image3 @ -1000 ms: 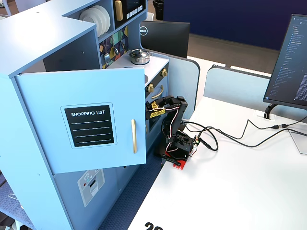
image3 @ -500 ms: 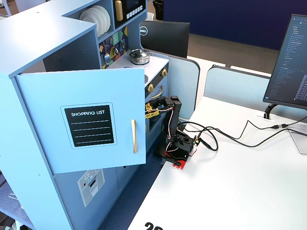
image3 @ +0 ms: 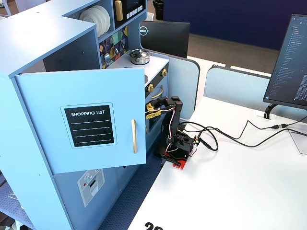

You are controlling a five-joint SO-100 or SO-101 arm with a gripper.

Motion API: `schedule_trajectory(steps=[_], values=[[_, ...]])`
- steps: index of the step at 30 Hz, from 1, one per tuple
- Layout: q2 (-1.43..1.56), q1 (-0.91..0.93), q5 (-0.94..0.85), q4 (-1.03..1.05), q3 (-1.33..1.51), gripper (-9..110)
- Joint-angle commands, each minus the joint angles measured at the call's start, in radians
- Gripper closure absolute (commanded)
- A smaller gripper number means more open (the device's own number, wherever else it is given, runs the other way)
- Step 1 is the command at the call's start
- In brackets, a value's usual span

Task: Pick up the green pineapple from the left cabinet and place it in the gray recipient

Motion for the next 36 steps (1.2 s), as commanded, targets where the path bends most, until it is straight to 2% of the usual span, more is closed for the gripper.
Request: schedule_trajectory(steps=[1,7,13,23,30,36], values=[[0.293,-0.078,0.003,0.066,0.057,102],[0.687,-0.239,-0.100,0.360,0.192,102],[0.923,-0.244,-0.190,0.523,0.204,102],[1.085,0.123,-0.084,0.658,0.100,102],[1.065,0.566,0.038,0.571,0.114,102],[0.985,0.749,0.063,0.459,0.195,102]])
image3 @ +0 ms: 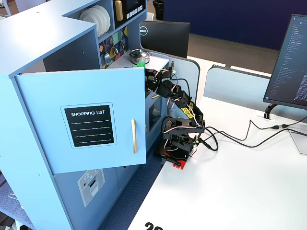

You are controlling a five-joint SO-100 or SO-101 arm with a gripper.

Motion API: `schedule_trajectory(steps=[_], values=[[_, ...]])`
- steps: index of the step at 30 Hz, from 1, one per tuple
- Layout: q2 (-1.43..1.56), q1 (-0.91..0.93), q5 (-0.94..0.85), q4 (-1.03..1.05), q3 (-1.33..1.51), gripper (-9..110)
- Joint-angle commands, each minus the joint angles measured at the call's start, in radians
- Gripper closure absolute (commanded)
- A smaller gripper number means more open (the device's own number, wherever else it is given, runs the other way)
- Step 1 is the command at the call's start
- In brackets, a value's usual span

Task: Pick up the green pineapple from the left cabinet and place it in the gray recipient

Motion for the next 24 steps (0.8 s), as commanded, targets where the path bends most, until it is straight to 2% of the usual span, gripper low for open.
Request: schedule_trajectory(steps=[1,12,24], values=[[-0.101,0.115,0.026,-0.087,0.000,102],[-0.430,0.187,-0.035,-0.247,-0.054,102],[-0.690,0.253,0.026,-0.209,-0.218,102]])
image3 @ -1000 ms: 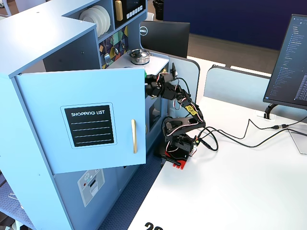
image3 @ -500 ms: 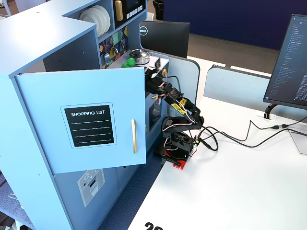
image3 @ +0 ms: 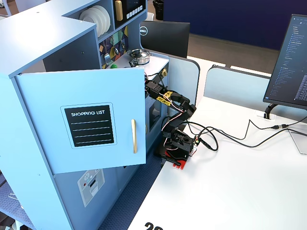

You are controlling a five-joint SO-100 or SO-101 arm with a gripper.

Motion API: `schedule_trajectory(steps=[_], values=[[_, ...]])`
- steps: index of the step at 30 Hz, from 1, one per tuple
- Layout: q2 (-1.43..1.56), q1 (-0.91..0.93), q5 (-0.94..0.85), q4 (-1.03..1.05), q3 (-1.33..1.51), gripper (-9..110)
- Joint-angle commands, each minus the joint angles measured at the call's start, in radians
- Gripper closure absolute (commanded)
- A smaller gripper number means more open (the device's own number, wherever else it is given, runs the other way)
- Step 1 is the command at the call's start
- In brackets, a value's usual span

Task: Pick up the green pineapple from the left cabinet and place it in the gray recipient

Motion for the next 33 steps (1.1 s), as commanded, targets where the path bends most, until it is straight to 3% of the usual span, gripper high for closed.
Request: schedule_trajectory(steps=[1,7,12,15,27,31,33], values=[[-0.063,0.037,0.028,-0.002,-0.121,102],[-0.084,0.051,0.049,0.051,-0.127,101],[-0.092,0.055,0.069,0.055,-0.118,83],[-0.100,0.057,0.052,0.055,-0.118,79],[-0.087,0.057,0.031,0.049,-0.149,76],[0.032,0.051,0.014,0.167,-0.221,76],[0.126,0.043,0.021,0.327,-0.282,77]])
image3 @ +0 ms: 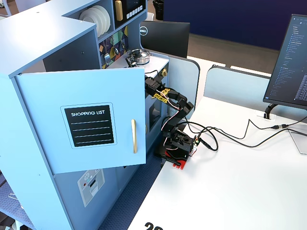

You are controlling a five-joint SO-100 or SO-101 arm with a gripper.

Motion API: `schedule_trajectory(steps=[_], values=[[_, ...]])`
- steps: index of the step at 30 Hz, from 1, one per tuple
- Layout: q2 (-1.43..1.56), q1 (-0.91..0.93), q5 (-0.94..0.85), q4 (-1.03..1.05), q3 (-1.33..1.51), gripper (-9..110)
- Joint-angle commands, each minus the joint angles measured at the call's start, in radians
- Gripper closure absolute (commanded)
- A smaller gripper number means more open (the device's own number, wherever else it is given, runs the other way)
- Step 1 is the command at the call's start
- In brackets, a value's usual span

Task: Pick up the green pineapple from the left cabinet and place it in the gray recipient

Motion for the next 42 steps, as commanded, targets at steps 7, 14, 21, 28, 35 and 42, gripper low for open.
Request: schedule_trajectory(steps=[7,14,21,28,35,42], values=[[0.660,-0.017,-0.031,0.692,0.044,84],[0.996,-0.035,0.031,1.138,0.373,101],[0.997,-0.044,0.160,0.957,0.772,101],[0.997,-0.014,0.098,0.690,1.192,101],[0.997,-0.043,0.080,0.996,1.204,99],[0.997,-0.043,0.077,1.267,1.204,97]])
